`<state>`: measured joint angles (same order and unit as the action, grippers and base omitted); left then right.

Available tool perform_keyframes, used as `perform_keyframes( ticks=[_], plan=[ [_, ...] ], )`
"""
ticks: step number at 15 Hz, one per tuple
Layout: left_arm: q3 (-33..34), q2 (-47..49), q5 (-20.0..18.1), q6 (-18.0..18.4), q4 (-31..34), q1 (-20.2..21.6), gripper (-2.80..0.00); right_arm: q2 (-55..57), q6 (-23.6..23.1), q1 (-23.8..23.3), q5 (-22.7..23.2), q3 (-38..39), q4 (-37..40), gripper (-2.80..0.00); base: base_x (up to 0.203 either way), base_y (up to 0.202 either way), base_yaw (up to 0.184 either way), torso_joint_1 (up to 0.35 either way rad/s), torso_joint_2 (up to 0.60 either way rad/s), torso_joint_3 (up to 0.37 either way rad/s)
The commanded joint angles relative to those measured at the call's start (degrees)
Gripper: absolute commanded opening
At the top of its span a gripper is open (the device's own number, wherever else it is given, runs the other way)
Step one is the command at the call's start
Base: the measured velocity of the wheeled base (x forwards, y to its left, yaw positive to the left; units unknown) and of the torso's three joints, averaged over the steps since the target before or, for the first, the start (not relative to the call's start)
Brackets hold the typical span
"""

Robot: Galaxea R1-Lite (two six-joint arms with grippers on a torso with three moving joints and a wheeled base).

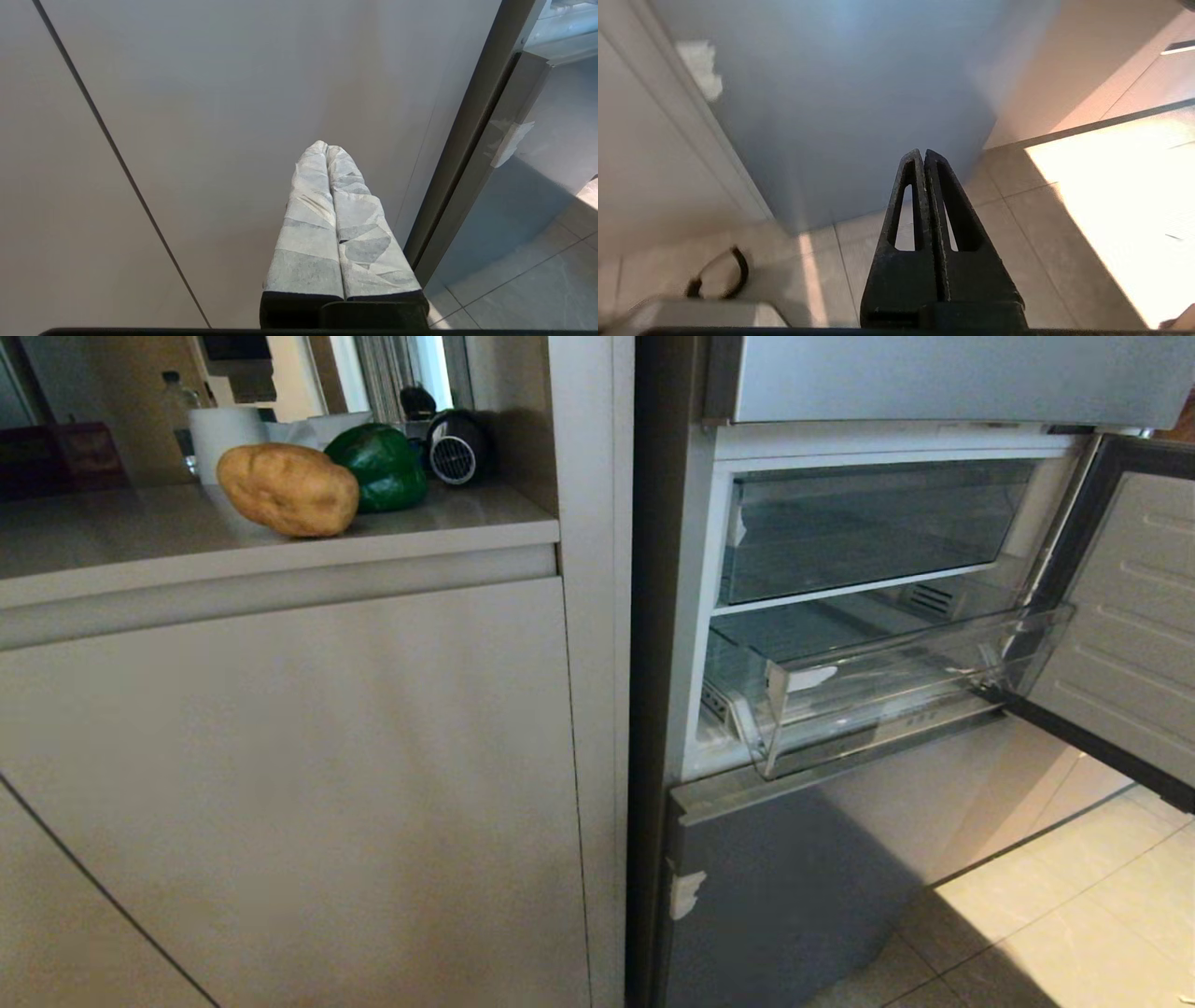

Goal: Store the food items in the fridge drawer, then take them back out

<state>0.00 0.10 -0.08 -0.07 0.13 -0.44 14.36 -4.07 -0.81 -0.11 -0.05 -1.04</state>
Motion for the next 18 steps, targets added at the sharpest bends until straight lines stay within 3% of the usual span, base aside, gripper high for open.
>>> perform_keyframes(
  ticks=[1, 6, 13, 18],
  plan=[
    [0.0, -0.01, -0.01, -0.01, 0.04, 0.0, -2.8, -1.93, 1.37, -1.25, -0.12, 0.48, -0.24, -2.8, 0.0, 0.0, 0.0, 0.0, 0.0, 0.0],
    [0.0, -0.01, -0.01, -0.01, -0.05, 0.0, -2.8, -14.42, 3.56, 0.21, -0.34, 0.43, -0.51, -2.8, 0.0, 0.0, 0.0, 0.0, 0.0, 0.0],
    [0.0, -0.01, -0.01, -0.01, 0.04, 0.0, -2.8, -14.45, 4.6, 0.46, -0.59, 0.49, -0.63, -2.8, 0.0, 0.0, 0.0, 0.0, 0.0, 0.0],
    [0.0, -0.01, -0.01, -0.01, -0.05, 0.0, -2.8, -14.45, 4.51, 0.46, -0.59, 0.49, -0.63, -2.8, 0.0, 0.0, 0.0, 0.168, -0.41, -0.246]
  ],
)
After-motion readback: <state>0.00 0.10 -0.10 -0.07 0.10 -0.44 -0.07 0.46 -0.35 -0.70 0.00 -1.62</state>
